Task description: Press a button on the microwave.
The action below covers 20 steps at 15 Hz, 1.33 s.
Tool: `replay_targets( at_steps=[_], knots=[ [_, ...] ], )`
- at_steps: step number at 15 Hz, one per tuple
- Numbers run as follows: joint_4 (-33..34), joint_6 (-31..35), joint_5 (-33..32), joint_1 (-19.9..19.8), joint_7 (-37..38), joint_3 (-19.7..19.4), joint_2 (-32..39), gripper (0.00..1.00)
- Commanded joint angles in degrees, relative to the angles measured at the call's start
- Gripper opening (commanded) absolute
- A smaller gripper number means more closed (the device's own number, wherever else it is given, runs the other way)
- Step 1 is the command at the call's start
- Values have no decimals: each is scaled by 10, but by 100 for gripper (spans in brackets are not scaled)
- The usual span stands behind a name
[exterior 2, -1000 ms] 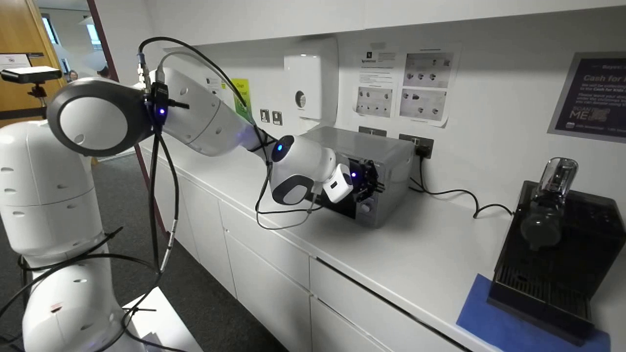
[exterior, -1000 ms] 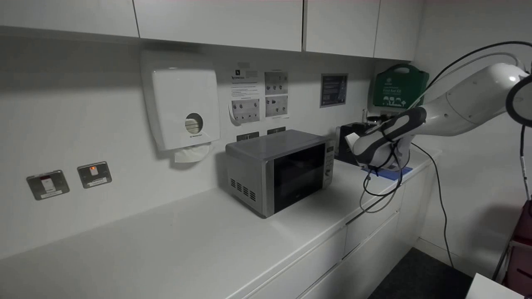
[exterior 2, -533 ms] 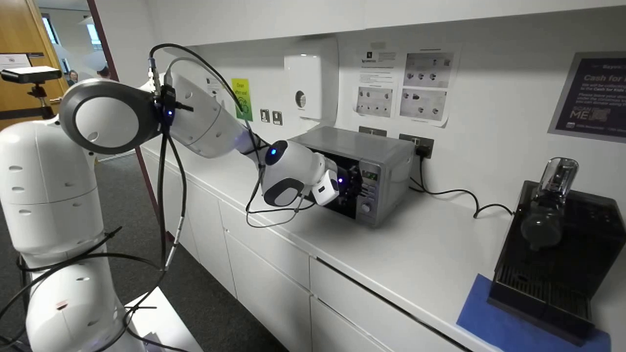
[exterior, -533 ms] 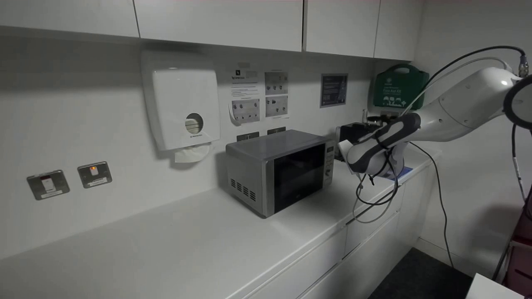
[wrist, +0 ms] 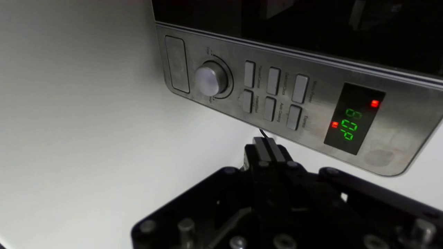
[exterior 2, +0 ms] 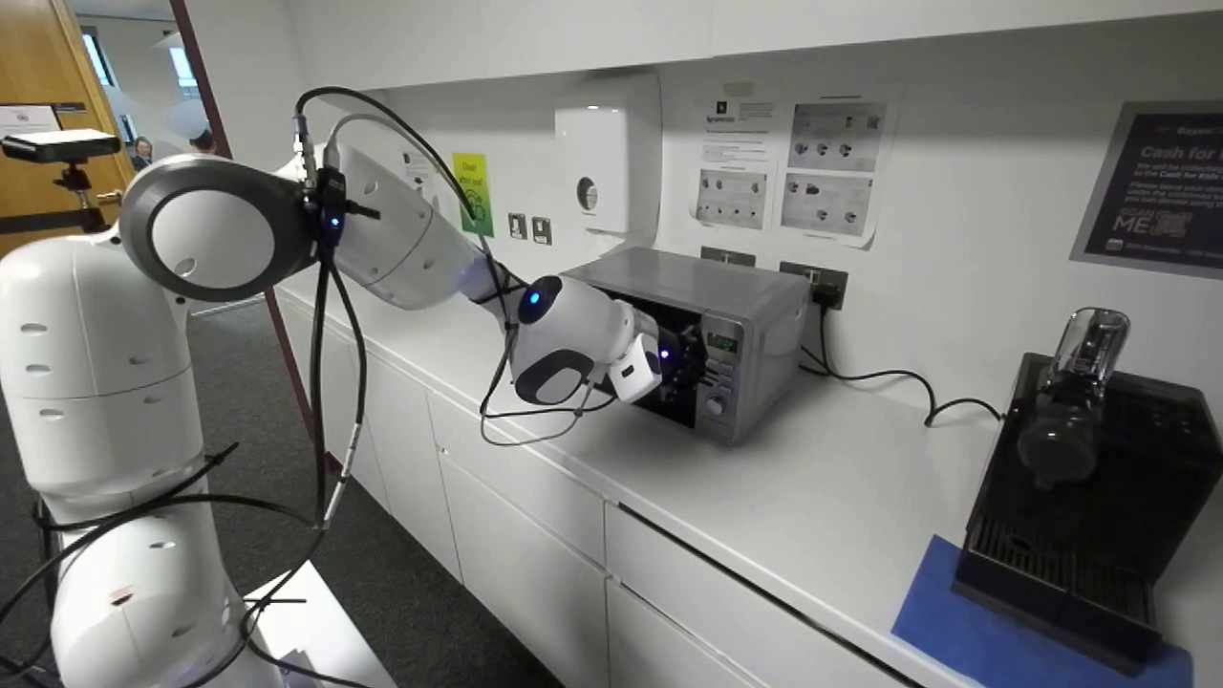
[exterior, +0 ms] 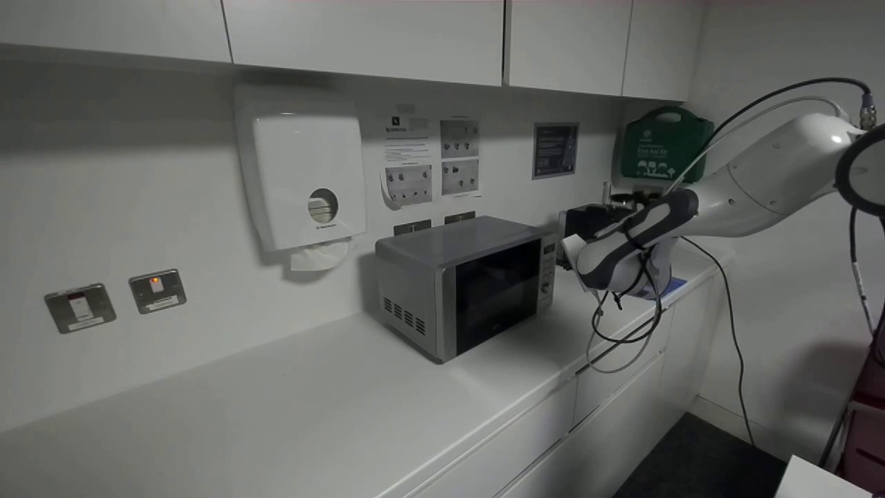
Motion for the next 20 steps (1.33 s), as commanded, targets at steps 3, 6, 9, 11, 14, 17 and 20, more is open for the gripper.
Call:
replay_targets(
  at_steps=[3, 6, 9, 11, 14, 17, 20],
  knots=[
    [1, -2, 10, 3, -8, -1, 0, 0],
    [1, -2, 10, 3, -8, -1, 0, 0],
    [3, -2, 8, 3, -6, 2, 2, 0],
    [4, -1, 7, 5, -7, 2, 5, 0],
    [7, 0, -7, 2, 1, 5, 8, 0],
    [14, 0, -12, 1, 3, 4, 7, 0],
    [31, -1, 2, 3, -13, 1, 4, 0]
  ],
)
